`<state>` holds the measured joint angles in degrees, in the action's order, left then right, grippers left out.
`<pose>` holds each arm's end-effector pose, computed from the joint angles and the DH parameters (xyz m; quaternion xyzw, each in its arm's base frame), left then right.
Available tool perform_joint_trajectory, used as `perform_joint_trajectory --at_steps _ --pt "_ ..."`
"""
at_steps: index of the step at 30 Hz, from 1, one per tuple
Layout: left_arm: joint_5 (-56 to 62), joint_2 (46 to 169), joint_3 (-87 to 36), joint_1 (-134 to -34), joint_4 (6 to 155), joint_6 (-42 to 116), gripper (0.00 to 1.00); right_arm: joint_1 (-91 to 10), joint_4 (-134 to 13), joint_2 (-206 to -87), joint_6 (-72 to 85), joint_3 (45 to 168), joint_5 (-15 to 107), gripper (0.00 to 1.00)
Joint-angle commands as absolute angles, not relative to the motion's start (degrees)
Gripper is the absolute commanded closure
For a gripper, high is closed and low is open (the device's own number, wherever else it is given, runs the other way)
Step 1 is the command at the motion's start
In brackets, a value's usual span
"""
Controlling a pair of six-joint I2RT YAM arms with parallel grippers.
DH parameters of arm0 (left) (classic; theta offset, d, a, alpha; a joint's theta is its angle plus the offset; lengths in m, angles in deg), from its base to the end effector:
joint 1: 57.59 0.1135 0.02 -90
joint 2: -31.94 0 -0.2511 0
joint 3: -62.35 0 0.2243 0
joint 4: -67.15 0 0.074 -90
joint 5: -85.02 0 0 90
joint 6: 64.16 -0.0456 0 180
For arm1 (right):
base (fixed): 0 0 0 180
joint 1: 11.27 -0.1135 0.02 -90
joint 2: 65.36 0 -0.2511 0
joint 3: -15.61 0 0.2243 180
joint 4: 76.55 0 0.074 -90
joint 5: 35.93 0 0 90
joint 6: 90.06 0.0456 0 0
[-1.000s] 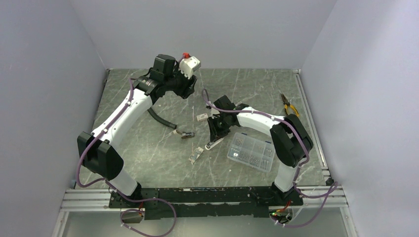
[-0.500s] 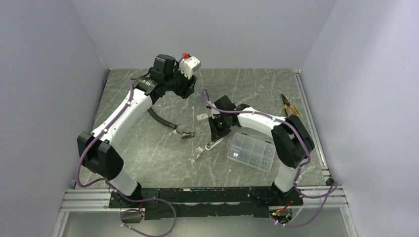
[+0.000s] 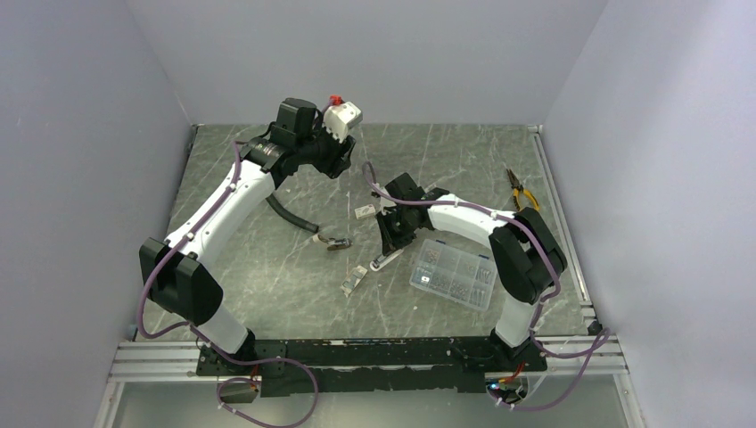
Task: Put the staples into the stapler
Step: Install the staple into the stapler.
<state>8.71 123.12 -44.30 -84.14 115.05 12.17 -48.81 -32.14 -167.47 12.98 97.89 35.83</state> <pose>0.3004 -0.1622 0.3609 0.3531 0.7974 -0.1574 0.4634 0.2567 0.2152 0.1773 -0.2388 0.9331 0.2337 0.1330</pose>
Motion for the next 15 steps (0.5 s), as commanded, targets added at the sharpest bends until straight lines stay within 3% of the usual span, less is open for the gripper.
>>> perform_joint_trajectory --at_steps 1,15 --pt "9.9 120.2 -45.4 -83.9 114.6 13.4 0.44 -49.2 -32.9 -167.4 12.3 98.0 36.5 0.94" --pt "8.7 120.0 -45.5 -83.9 114.5 13.9 0.44 -50.2 -33.5 -168.4 12.5 97.7 35.8 0.94"
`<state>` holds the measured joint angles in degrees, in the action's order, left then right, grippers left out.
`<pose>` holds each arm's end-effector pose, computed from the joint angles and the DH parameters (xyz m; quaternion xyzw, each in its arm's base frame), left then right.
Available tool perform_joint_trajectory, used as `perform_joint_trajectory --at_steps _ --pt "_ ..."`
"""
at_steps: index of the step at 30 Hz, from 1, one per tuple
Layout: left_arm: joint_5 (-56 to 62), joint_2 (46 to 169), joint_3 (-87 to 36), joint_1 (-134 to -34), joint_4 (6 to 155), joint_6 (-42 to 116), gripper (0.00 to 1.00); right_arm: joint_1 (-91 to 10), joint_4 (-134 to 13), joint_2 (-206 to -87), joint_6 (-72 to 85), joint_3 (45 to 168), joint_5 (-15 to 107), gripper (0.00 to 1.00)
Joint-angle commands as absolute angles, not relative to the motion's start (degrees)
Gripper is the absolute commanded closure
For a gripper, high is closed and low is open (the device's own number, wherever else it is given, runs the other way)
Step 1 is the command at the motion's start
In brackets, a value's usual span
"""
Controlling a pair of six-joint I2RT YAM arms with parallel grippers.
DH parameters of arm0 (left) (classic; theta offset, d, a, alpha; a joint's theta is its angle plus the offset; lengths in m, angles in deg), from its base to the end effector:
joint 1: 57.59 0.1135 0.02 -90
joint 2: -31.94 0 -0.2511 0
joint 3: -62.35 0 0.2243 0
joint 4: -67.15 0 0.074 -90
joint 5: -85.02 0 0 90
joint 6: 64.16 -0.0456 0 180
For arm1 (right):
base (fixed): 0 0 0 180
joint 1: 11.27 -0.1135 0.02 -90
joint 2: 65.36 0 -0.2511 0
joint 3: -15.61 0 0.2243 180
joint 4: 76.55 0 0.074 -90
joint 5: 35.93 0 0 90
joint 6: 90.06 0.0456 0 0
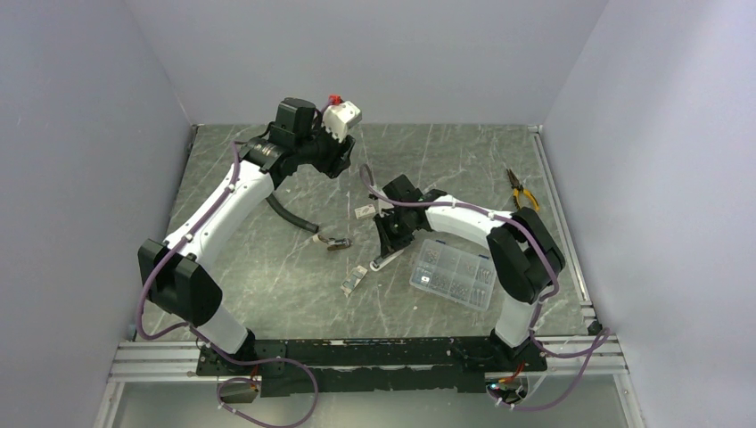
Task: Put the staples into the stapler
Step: Install the staple into the stapler.
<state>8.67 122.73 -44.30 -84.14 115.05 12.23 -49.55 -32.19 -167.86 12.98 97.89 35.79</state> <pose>0.2989 -0.1614 0.3631 0.3523 0.7960 -0.1575 0.4663 0.2542 0.2189 0.1752 -0.2445 0.9322 0.2337 0.1287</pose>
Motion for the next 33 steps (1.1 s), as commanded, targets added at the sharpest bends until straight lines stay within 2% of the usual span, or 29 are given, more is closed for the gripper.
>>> perform_joint_trajectory --at_steps 1,10,17,29,33 --pt "8.6 119.9 -45.5 -83.8 114.5 14.0 0.44 -50.3 -33.4 -168.4 12.5 97.8 35.9 0.94" --pt "7.8 119.5 -45.6 -83.4 114.3 14.4 0.44 -50.3 -33.3 -166.9 12.0 98.0 36.7 0.95" --pt "7.7 119.3 -46.2 -81.5 113.6 17.0 0.43 -50.3 -35.5 -161.9 10.6 96.3 34.3 0.87" --pt "7.9 117.6 -42.3 -76.2 110.9 20.8 0.07 -50.1 -38.6 -151.7 1.8 96.8 32.9 0.72" --pt "8.7 117.5 -40.8 -75.0 110.8 20.8 0.06 -50.0 -39.7 -148.6 -2.7 95.7 35.8 0.69"
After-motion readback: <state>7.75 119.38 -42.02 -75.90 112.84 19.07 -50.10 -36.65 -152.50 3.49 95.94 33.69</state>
